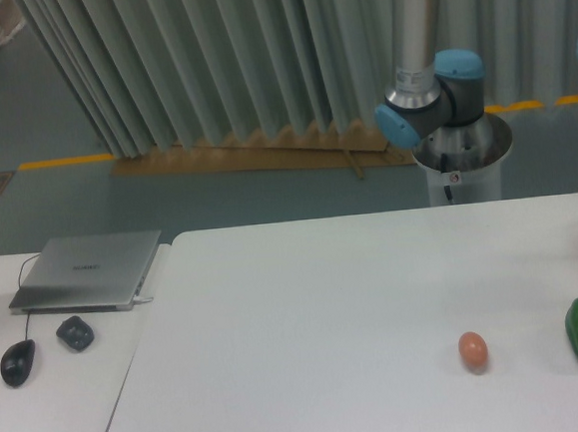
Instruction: Place the red pepper on the table
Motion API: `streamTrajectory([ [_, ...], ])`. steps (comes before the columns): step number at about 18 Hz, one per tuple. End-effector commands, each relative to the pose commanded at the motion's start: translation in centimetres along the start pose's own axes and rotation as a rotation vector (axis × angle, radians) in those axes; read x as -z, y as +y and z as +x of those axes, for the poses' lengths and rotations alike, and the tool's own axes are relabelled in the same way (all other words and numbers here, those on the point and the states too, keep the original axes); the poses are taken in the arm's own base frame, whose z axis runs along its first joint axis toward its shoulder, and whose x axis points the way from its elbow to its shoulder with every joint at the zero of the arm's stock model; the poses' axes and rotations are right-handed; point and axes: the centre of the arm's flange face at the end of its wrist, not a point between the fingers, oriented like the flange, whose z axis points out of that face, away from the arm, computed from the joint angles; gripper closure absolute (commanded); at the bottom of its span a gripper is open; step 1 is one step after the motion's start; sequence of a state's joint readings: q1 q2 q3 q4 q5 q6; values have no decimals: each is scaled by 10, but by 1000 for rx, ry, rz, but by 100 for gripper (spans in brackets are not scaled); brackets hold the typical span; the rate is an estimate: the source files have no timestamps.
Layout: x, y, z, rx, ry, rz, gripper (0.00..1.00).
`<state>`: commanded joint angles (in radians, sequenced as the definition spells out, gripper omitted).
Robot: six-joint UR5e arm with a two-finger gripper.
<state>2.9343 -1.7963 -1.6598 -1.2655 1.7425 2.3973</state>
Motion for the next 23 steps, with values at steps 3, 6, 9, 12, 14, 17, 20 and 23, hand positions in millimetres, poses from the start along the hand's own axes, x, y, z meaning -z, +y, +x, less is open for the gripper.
streamTrajectory([
  [3,0,42,19,-20,-14,-2,0],
  [6,1,80,24,-34,-48,-22,0],
  [9,-8,89,16,-140,-28,-48,0],
  [12,-6,70,-4,-122,25,-119,0],
  [14,-11,63,-6,-40,-3,-92,0],
  [17,-14,77,7,416,-147,66,0],
  [20,-32,113,37,810,-167,170,0],
  [23,-50,114,42,998,-140,227,0],
])
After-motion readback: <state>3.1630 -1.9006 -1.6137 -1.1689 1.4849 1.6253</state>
